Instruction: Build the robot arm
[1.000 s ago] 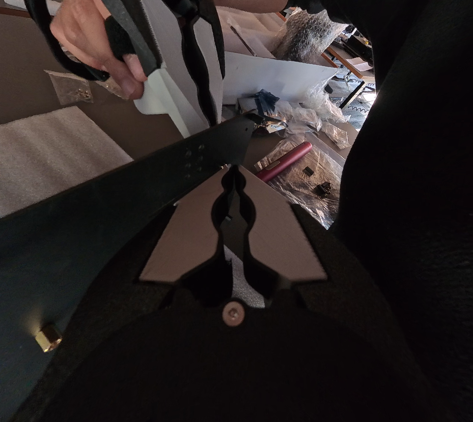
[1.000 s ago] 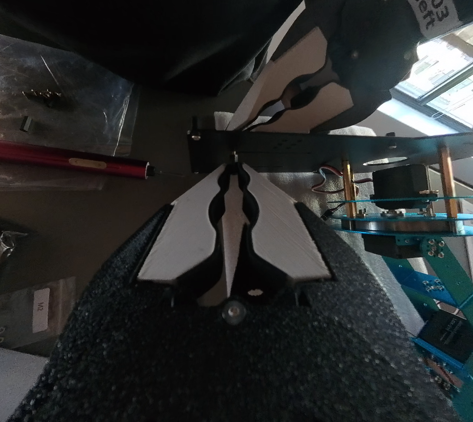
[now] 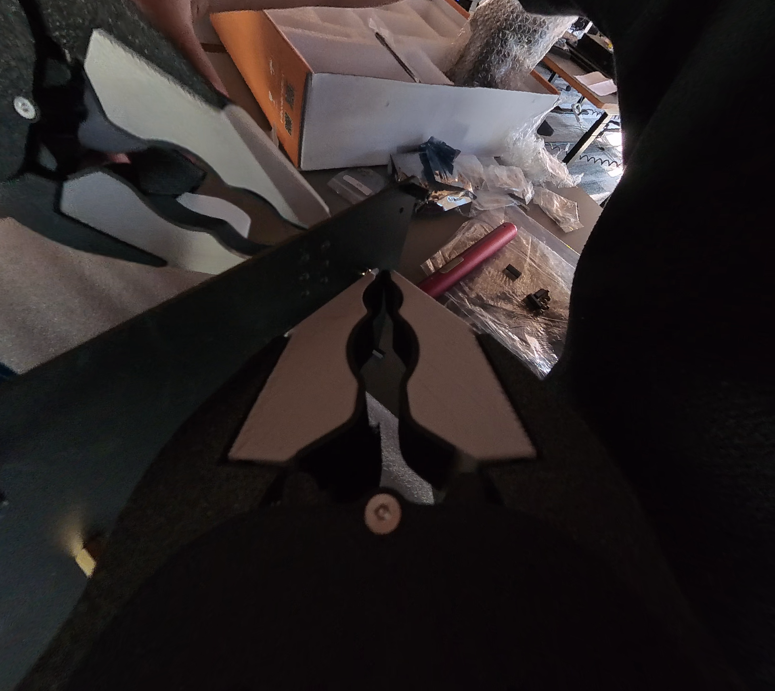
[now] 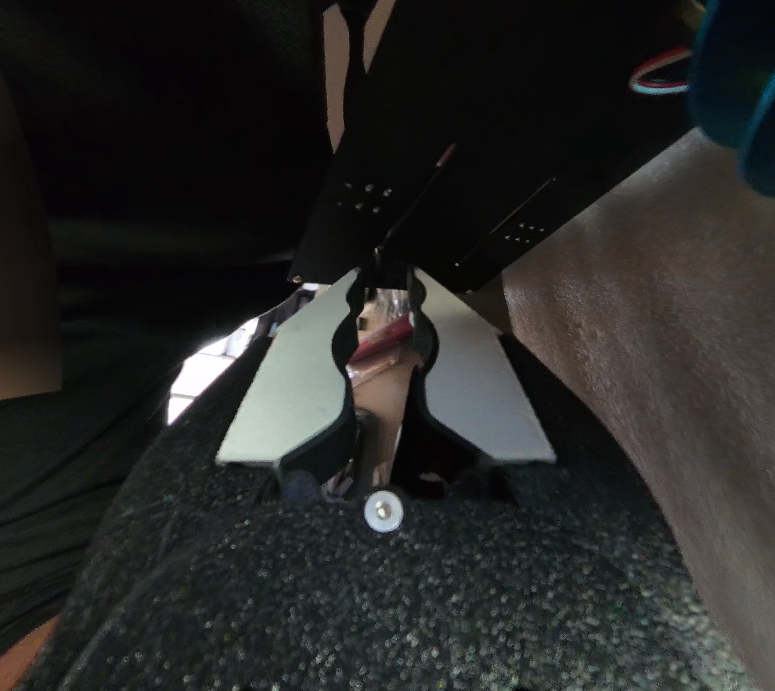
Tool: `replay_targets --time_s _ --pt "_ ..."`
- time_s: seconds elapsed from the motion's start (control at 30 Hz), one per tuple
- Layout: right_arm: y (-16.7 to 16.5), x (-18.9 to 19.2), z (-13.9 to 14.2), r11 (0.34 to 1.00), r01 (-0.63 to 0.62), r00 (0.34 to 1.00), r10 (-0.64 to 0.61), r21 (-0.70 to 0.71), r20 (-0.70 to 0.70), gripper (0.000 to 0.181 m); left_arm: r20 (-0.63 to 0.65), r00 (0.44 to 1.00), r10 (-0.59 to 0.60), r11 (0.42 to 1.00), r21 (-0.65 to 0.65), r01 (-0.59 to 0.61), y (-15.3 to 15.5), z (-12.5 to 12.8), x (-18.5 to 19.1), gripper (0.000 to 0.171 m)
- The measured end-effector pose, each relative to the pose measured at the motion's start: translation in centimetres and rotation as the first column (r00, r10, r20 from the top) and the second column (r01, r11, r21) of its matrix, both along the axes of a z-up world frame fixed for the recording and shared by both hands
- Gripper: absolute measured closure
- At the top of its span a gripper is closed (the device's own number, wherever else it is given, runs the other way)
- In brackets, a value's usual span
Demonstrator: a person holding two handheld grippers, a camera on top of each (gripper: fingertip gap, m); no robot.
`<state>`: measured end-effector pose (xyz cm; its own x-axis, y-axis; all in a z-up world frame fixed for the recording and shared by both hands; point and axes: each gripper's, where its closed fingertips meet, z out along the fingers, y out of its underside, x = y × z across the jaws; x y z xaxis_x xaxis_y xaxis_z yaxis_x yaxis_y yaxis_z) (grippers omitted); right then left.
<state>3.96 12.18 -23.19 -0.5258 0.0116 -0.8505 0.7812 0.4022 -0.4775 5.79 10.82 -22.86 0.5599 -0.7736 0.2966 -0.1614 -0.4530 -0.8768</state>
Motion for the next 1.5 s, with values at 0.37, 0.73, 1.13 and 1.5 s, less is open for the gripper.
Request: replay_targets --time_s 0.37,0.73,1.13,1.5 --pt "1.9 1.3 -0.7 0.932 0.202 0.592 0.129 0.301 -0.796 0.149 0.006 1.000 -0.003 1.000 -0.002 0.003 0.0 0.0 0.0 0.171" --pt "-0.8 1.4 -0.4 0.911 0.163 0.461 0.269 0.379 -0.845 0.148 -0.007 1.000 -0.005 1.000 -0.001 0.005 0.1 0.0 0.0 0.171" --pt "0.9 0.8 -0.9 0.871 0.098 0.501 0.375 0.482 -0.780 0.153 -0.019 1.000 -0.003 1.000 0.006 0.003 0.1 0.0 0.0 0.171" --pt "0.1 1.1 -1.7 0.859 0.066 0.498 0.412 0.507 -0.763 0.152 -0.021 1.000 -0.007 1.000 0.005 0.007 0.1 0.0 0.0 0.171"
